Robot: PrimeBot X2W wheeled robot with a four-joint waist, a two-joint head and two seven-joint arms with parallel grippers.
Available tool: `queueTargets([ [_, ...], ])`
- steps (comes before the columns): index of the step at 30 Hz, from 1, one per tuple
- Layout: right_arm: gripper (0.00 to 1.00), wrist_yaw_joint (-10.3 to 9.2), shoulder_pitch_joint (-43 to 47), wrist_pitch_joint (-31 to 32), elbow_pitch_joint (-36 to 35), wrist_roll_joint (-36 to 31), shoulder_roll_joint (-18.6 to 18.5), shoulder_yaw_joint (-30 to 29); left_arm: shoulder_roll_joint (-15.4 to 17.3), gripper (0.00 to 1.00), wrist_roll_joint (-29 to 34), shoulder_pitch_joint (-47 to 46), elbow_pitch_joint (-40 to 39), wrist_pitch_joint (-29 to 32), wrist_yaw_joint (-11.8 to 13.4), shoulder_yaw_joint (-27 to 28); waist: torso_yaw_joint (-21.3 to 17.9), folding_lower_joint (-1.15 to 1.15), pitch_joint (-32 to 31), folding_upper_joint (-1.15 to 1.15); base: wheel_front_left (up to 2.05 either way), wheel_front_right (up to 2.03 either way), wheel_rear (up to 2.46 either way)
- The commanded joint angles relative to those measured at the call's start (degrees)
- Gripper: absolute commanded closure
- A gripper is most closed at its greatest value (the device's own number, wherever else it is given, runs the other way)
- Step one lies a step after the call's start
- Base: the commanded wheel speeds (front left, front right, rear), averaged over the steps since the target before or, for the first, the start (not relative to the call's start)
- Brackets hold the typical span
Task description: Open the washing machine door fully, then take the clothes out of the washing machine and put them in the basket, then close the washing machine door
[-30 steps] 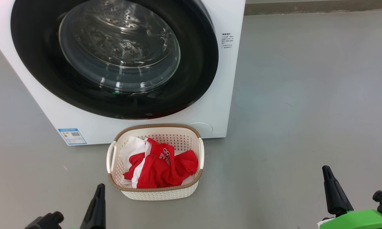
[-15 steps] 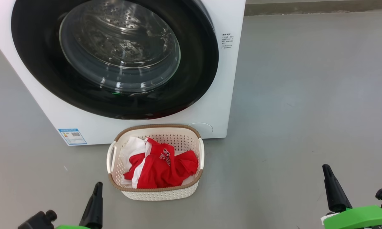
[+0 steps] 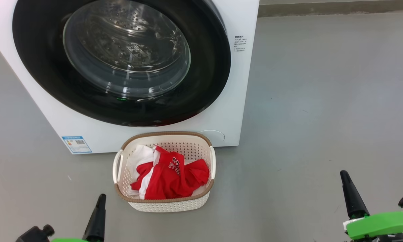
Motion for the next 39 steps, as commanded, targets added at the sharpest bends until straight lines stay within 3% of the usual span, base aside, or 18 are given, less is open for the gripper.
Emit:
queueTargets([
  [1, 1.0, -0.12, -3.27, 0.4, -1.2, 1.73, -1.12, 0.65, 0.64, 1.0, -1.7, -2.84, -1.02, 0.37, -0.54, 1.54, 0.01, 0.0, -0.01, 0.0, 0.0, 0.0, 0.0],
  [39, 1.0, -0.18, -7.19, 6.72, 1.72, 24.89, -1.54, 0.03, 0.69, 1.0, -25.71, -4.95, 1.41, 6.53, -3.06, 5.11, 0.12, 0.0, -0.24, 0.0, 0.0, 0.0, 0.0],
])
